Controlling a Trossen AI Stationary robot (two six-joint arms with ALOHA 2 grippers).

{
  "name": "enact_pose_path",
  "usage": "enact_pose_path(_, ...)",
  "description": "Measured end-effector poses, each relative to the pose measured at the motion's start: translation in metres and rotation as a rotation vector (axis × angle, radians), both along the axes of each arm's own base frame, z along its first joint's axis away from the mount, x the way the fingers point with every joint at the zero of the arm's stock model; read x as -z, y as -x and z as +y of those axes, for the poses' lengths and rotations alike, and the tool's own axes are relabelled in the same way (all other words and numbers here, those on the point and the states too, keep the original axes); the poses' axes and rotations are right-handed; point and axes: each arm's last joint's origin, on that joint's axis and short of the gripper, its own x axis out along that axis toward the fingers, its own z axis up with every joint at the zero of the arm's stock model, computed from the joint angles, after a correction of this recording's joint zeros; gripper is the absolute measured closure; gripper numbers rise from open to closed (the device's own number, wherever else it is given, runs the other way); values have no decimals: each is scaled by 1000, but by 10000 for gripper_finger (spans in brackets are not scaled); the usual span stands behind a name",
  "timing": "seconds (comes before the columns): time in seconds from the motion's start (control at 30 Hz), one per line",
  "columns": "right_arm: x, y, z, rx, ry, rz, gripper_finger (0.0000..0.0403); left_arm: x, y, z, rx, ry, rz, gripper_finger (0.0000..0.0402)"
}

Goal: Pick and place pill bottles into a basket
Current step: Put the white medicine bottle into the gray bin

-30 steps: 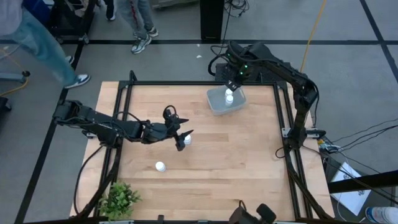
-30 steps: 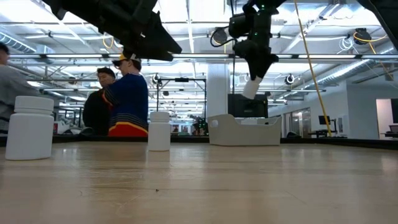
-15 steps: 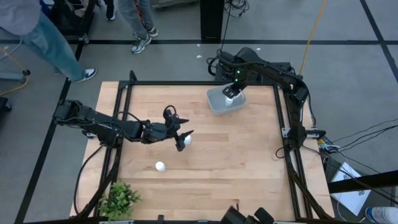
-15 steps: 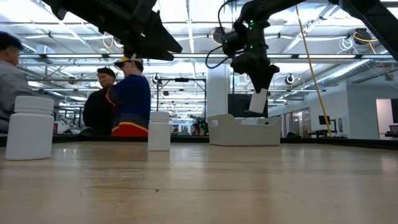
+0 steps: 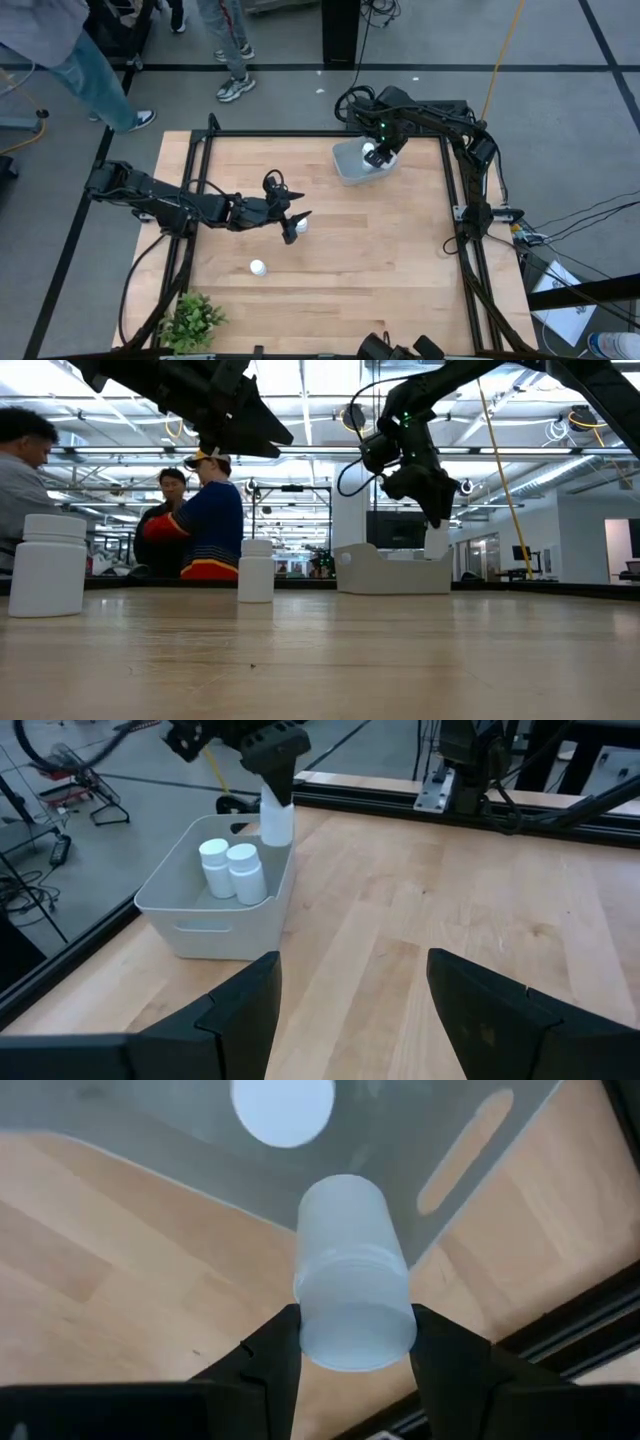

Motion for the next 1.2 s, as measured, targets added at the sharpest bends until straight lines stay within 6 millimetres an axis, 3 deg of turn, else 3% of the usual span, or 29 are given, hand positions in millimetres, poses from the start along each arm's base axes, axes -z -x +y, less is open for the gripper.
enact_pose_path(1.2, 45, -6, -3, -157, 70, -66, 254, 0, 0, 0, 3, -2, -1, 144)
